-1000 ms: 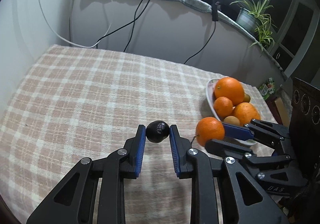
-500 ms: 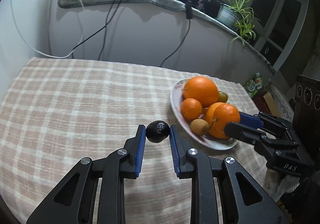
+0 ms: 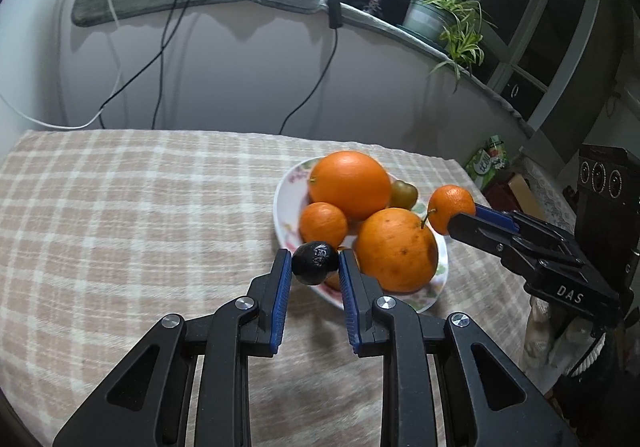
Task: Organize fruits
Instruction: 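Lift the tangerine with the right gripper while the left closes on the dark plum, then lower the tangerine and plum onto the white plate and open both grippers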
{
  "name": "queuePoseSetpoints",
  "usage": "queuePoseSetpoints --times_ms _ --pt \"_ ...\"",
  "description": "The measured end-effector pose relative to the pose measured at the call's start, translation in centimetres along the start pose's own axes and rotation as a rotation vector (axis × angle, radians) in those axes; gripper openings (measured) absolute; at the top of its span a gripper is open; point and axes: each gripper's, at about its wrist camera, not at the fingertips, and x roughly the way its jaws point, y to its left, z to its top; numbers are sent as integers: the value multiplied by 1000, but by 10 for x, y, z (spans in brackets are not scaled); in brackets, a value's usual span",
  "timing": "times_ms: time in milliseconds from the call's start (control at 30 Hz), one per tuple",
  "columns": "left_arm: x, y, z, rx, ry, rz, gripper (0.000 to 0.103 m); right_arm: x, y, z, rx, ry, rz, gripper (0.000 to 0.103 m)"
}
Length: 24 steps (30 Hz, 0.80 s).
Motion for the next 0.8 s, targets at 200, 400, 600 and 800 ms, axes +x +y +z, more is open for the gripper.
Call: queuePoseSetpoints --times_ms 200,400,600,800 --pt "8 -11 3 15 11 -8 23 -1 -21 0 31 2 -27 37" --pt "14 -18 7 26 16 -9 23 2 -40 -3 62 8 -45 37" --pt "20 -22 10 33 25 -9 23 5 -50 -6 83 23 -44 37" --pt "24 -26 10 42 28 -8 23 8 -54 -6 94 31 -43 37"
